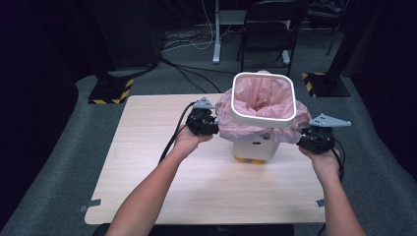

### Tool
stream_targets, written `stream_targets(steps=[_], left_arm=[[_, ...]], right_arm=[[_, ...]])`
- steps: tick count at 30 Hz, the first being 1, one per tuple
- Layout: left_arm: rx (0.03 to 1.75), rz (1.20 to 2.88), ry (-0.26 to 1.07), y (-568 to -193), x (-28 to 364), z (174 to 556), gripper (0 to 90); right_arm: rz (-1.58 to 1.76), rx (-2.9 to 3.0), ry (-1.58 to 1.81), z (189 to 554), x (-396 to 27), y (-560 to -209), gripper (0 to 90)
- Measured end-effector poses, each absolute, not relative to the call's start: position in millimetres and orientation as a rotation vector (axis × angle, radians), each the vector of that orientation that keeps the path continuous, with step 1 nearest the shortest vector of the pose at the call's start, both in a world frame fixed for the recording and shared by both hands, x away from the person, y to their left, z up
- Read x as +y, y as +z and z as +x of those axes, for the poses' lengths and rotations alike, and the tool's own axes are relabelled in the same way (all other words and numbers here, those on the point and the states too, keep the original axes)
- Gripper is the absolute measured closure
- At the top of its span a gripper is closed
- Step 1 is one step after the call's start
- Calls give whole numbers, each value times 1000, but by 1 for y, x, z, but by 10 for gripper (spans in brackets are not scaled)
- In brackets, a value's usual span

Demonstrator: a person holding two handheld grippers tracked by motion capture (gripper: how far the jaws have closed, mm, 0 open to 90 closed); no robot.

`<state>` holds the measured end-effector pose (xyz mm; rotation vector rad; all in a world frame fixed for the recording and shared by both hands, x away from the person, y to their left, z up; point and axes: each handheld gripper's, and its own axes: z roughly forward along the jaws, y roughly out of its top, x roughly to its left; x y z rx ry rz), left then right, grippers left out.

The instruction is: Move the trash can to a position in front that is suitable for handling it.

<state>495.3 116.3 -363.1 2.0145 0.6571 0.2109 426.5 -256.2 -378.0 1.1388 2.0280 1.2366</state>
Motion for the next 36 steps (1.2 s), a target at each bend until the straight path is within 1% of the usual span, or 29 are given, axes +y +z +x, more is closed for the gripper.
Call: stream_targets(steps=[23, 36], left_arm=[[634, 2004, 246, -347, 137, 479, 655], [636, 2005, 270, -342, 162, 462, 653]], right_arm=[[1043, 2034, 1269, 411, -238, -373, 669], [995, 2058, 1267, 404, -217, -364, 668]])
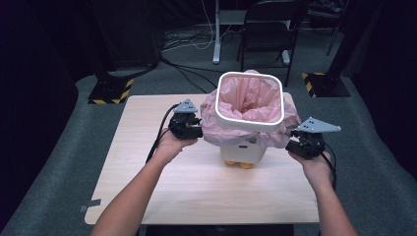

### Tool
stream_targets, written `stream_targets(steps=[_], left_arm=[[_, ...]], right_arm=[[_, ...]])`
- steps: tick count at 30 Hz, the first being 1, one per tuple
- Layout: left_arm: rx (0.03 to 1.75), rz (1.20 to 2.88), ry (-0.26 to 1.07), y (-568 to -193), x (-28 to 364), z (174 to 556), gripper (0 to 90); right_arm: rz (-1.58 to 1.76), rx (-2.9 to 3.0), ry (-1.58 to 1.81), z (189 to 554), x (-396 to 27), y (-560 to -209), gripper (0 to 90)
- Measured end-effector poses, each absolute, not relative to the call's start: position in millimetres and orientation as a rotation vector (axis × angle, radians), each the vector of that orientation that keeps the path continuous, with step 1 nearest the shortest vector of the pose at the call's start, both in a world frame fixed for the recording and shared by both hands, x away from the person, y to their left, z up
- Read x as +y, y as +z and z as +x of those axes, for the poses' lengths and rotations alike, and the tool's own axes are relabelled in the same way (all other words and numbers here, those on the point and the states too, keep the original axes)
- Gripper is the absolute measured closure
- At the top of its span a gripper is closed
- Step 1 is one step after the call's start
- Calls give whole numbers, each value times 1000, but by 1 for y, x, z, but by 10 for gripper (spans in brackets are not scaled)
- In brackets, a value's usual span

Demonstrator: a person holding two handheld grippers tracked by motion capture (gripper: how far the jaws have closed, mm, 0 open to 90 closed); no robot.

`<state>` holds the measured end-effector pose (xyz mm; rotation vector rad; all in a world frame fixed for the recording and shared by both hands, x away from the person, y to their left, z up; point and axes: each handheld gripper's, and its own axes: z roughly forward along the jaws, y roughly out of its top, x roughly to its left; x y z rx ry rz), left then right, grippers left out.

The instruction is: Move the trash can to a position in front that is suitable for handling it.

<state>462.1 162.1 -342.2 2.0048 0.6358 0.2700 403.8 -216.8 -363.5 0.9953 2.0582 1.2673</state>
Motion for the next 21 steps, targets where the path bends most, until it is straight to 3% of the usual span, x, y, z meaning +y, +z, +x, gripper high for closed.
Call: stream_targets(steps=[21], left_arm=[[664, 1981, 309, -348, 222, 416, 652]], right_arm=[[870, 2119, 1265, 381, -163, -360, 667]])
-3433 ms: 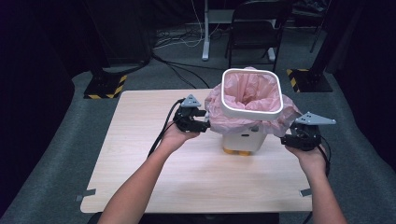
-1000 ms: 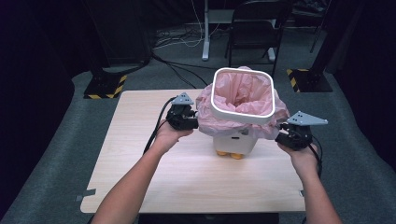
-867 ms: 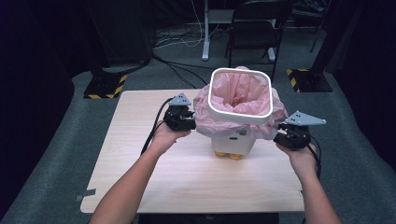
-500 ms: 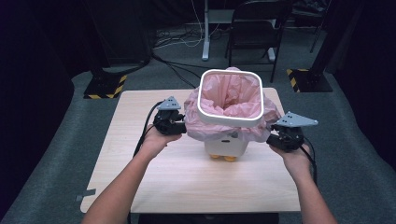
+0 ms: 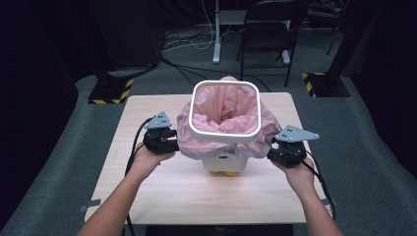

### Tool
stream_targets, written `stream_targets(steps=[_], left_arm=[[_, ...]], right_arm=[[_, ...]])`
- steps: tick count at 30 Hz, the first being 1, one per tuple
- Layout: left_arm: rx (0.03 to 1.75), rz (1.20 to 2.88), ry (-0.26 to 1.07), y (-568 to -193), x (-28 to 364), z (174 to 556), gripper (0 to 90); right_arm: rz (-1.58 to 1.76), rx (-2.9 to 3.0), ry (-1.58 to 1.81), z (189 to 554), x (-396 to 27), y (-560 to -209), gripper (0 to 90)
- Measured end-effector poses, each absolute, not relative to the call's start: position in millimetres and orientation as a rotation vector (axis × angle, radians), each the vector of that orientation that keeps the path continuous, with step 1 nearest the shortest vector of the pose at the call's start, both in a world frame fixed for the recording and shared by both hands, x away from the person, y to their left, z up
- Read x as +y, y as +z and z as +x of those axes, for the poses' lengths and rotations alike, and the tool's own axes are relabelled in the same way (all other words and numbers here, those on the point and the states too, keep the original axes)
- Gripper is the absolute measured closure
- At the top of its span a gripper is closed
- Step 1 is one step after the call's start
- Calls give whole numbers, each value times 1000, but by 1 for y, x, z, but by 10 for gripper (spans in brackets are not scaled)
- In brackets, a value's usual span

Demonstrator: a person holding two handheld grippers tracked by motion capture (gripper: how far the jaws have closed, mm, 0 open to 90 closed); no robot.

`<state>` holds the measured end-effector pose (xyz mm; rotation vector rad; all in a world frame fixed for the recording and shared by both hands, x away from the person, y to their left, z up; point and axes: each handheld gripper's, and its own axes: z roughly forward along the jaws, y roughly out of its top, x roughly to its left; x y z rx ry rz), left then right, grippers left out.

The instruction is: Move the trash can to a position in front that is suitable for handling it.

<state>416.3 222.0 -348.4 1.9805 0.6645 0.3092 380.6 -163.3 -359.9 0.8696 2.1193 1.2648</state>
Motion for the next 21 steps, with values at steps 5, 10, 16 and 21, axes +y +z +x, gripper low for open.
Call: stream_targets(steps=[5, 10, 16, 21], left_arm=[[674, 1976, 325, -352, 231, 404, 652], [680, 1979, 339, -354, 239, 394, 651], [691, 1988, 349, -357, 249, 382, 650], [703, 1980, 337, -367, 257, 372, 650]], right_arm=[[842, 2130, 1266, 374, -154, -360, 667], [817, 2137, 1266, 367, -146, -360, 667], [803, 2164, 1278, 360, -135, -365, 667], [786, 2182, 1270, 356, -129, -369, 666]])
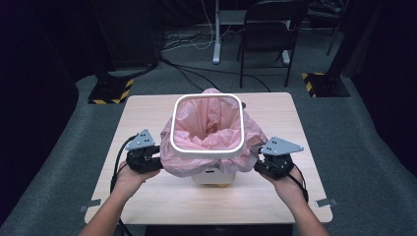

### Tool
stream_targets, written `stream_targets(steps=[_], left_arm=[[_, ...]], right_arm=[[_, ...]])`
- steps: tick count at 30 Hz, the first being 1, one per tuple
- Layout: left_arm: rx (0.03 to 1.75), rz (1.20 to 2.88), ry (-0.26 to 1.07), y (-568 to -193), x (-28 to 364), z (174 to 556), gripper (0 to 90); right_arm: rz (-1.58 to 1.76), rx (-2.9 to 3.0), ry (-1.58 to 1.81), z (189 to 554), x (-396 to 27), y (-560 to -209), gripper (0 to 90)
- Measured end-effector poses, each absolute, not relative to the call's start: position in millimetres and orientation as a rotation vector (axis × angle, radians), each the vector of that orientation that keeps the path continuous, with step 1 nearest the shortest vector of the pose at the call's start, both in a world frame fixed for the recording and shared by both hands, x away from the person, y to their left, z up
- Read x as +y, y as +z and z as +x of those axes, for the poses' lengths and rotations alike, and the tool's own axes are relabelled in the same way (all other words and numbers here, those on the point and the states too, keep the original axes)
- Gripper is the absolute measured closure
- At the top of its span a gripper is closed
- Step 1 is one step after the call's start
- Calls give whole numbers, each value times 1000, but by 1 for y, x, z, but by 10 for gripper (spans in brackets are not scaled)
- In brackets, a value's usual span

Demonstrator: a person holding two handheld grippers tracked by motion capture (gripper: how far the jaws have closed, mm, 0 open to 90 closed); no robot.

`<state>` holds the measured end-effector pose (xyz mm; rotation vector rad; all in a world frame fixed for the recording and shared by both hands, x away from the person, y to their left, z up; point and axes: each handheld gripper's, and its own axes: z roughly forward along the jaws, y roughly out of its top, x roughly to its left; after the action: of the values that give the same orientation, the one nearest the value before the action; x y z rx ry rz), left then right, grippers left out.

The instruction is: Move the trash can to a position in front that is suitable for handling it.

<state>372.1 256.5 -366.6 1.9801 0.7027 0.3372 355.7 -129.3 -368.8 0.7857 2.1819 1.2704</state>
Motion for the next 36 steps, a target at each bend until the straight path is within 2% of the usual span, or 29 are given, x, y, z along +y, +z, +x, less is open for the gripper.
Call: stream_targets(steps=[7, 17, 21, 28, 31, 33, 36], left_arm=[[716, 1954, 337, -377, 259, 363, 651], [718, 1959, 347, -369, 257, 355, 650], [720, 1931, 305, -373, 256, 360, 649], [710, 1922, 308, -373, 254, 363, 643], [710, 1938, 320, -375, 254, 364, 613], [712, 1942, 320, -375, 253, 363, 563], [715, 1954, 337, -376, 253, 363, 491]], right_arm=[[798, 2174, 1309, 351, -127, -373, 667], [811, 2158, 1352, 345, -130, -378, 667], [861, 2155, 1409, 350, -137, -389, 667], [882, 2148, 1434, 350, -143, -392, 660], [872, 2155, 1420, 351, -140, -392, 590], [884, 2162, 1398, 351, -139, -391, 516], [900, 2170, 1381, 350, -139, -388, 453]])
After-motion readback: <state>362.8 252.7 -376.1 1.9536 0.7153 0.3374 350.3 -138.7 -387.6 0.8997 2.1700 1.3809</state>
